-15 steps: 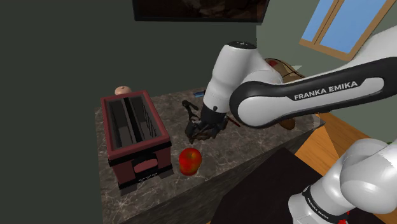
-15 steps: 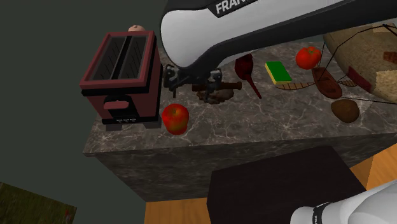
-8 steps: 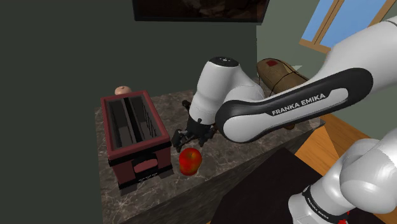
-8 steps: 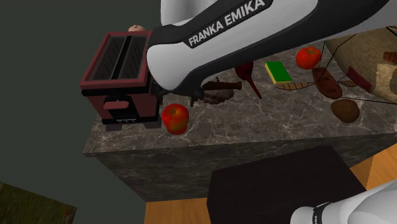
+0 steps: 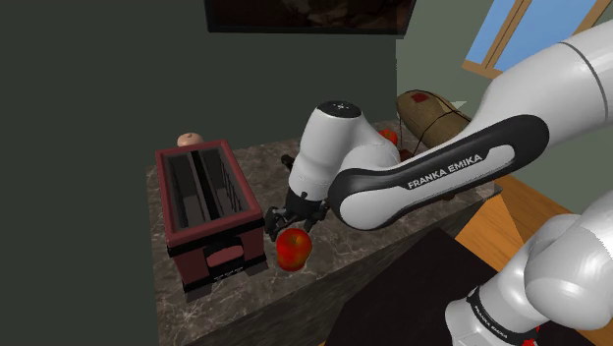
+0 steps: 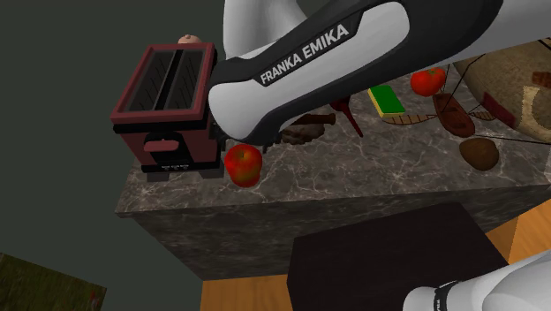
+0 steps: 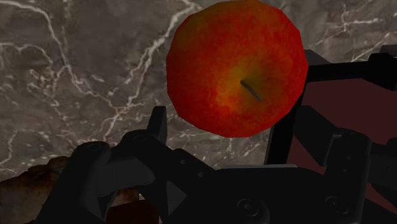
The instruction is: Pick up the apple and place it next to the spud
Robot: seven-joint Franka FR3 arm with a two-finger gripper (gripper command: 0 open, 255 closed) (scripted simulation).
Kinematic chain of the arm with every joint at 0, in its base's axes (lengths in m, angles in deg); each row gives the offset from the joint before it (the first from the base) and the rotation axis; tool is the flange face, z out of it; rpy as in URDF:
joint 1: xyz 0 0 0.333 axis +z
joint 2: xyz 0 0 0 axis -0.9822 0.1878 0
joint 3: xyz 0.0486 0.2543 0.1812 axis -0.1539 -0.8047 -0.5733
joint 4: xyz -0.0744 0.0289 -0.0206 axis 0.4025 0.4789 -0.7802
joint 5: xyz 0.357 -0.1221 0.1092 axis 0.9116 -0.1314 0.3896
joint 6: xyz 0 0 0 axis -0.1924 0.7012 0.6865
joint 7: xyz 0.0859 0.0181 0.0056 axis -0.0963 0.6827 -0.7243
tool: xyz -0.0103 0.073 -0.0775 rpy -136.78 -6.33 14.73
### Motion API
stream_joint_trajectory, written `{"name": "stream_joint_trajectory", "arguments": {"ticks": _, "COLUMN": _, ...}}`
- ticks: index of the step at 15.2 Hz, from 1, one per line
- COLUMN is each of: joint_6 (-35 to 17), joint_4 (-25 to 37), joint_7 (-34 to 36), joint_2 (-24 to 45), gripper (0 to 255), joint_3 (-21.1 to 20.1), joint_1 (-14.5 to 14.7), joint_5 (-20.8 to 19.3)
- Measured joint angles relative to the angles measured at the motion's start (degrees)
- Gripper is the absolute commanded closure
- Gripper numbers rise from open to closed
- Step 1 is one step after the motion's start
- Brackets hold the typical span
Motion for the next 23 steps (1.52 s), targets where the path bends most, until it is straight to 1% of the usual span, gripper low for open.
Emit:
{"name": "stream_joint_trajectory", "arguments": {"ticks": 2, "joint_6": -0.03, "joint_4": 0.00, "joint_7": 0.01, "joint_2": 0.03, "gripper": 0, "joint_3": 0.00, "joint_1": 0.00, "joint_5": -0.02}}
{"name": "stream_joint_trajectory", "arguments": {"ticks": 3, "joint_6": -0.03, "joint_4": 0.00, "joint_7": 0.01, "joint_2": 0.03, "gripper": 255, "joint_3": 0.00, "joint_1": 0.00, "joint_5": -0.02}}
{"name": "stream_joint_trajectory", "arguments": {"ticks": 13, "joint_6": -0.09, "joint_4": 0.11, "joint_7": 0.08, "joint_2": 0.01, "gripper": 255, "joint_3": 0.01, "joint_1": -0.01, "joint_5": -0.08}}
{"name": "stream_joint_trajectory", "arguments": {"ticks": 23, "joint_6": 7.46, "joint_4": 3.12, "joint_7": -1.59, "joint_2": -4.83, "gripper": 255, "joint_3": 0.81, "joint_1": 0.25, "joint_5": 2.61}}
